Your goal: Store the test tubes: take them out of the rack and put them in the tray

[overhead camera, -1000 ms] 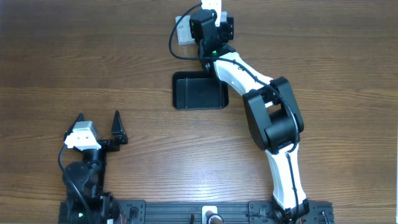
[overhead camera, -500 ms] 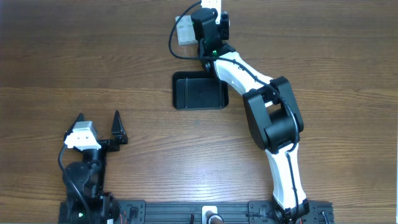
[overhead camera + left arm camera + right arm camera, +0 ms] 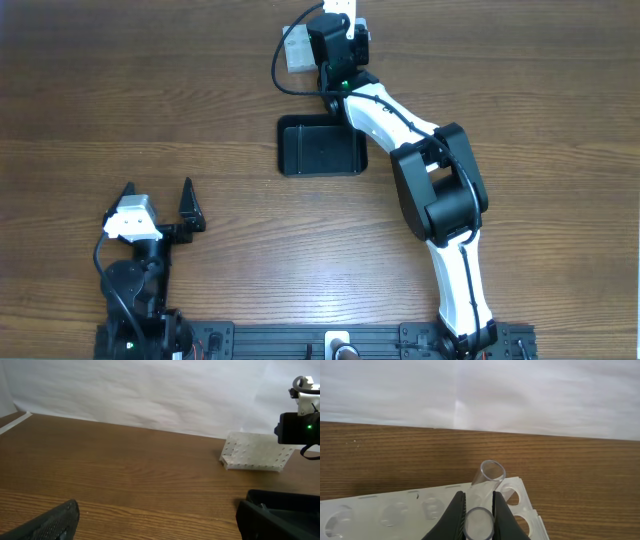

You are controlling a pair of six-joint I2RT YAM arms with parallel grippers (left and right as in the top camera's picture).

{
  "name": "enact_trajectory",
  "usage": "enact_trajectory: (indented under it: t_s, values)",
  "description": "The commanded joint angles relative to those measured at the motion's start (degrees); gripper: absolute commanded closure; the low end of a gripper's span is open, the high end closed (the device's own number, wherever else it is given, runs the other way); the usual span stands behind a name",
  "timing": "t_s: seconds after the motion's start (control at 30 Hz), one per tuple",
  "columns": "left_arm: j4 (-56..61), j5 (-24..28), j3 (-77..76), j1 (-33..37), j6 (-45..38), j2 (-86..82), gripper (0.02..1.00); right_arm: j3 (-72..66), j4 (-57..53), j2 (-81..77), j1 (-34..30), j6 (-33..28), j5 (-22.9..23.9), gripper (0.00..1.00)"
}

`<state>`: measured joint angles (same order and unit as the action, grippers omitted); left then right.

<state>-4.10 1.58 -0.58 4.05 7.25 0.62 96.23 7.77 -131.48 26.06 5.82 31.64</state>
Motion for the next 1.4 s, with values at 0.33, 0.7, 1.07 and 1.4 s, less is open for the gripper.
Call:
enact_trajectory:
  t_s: [0.33,0.7,1.07,1.4]
  values:
    - [-0.22,0.92,0.24,0.31,-0.87,-0.35,0.020,2.58,-0.39,4.37,1.05,-0.83,1.51,0.967]
    - [-0.22,0.92,0.24,0.31,-0.87,-0.35,0.023,2.78,-4.13,15.19,2.03,-4.24,4.46,0.989]
    - [-0.22,0.92,0.24,0.31,-0.85,-0.35,0.020,2.78,-25.11,23.32,5.88,4.85,3.91,0.991]
    - [-0.22,0.92,0.24,0.31,-0.87,-0.35,0.020,2.73,-45.81,23.47,7.78,26.08,-9.55,0.991]
